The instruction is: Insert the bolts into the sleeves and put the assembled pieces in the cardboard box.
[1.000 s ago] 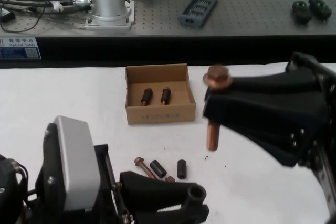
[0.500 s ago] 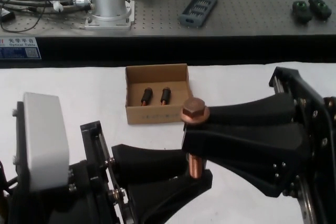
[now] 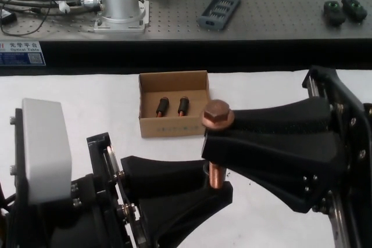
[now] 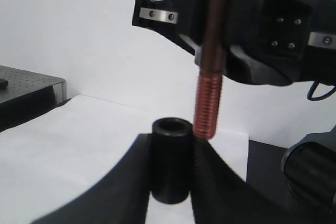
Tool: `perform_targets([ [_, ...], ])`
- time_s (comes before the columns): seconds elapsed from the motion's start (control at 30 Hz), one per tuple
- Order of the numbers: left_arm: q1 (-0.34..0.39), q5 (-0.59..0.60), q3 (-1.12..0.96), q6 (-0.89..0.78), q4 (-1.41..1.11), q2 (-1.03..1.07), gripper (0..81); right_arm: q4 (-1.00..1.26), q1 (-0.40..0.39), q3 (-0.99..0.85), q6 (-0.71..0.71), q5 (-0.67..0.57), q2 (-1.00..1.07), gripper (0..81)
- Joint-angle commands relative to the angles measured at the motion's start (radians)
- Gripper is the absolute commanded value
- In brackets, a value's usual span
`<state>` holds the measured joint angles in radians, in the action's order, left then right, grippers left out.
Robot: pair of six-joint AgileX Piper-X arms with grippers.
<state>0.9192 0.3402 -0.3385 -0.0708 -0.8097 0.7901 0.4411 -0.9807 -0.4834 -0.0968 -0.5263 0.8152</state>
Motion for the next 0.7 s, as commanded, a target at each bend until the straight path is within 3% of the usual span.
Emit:
perform_targets([
  [0.0,0.0,0.054,-0.009,-0.005,-0.051,-0.003,0.6,0.079,0.0,-0.004,0.012,0.023,0.001,3.7],
  [0.67,0.0,0.06,-0.009,-0.004,-0.061,-0.003,0.6,-0.025,0.0,-0.004,0.015,0.023,0.001,3.7],
])
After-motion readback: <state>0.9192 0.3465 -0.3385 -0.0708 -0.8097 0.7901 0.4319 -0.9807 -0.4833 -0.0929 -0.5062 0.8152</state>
